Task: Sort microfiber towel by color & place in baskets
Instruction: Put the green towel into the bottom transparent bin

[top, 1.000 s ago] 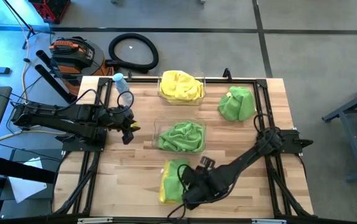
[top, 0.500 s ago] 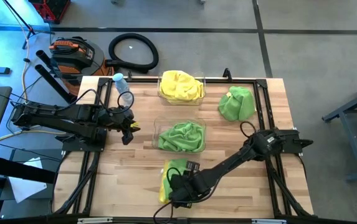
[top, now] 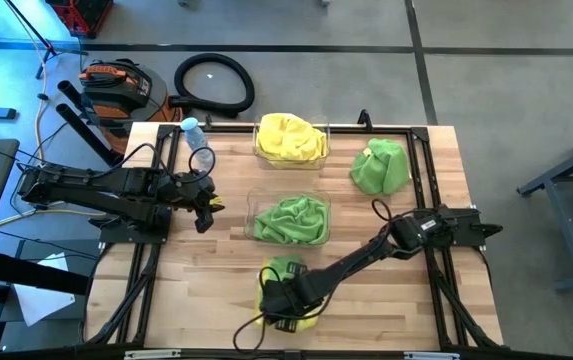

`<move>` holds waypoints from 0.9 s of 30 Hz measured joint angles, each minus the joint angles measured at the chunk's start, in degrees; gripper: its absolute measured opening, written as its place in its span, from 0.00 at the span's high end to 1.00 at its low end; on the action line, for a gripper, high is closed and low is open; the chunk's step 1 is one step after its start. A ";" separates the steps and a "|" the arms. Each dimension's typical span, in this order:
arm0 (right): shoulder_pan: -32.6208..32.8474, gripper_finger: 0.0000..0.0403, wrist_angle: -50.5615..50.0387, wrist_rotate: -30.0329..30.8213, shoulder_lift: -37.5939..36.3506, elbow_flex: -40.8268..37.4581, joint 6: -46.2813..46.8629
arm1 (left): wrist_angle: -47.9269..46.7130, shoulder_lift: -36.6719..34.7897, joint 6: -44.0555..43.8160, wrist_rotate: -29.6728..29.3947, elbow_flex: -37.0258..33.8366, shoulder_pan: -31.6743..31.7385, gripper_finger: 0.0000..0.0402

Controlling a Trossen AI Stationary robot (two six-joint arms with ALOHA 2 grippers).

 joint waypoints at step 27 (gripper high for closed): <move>1.27 1.00 -11.75 16.45 -19.03 -0.88 8.52 | 0.60 0.02 -0.06 -0.70 0.00 0.00 0.74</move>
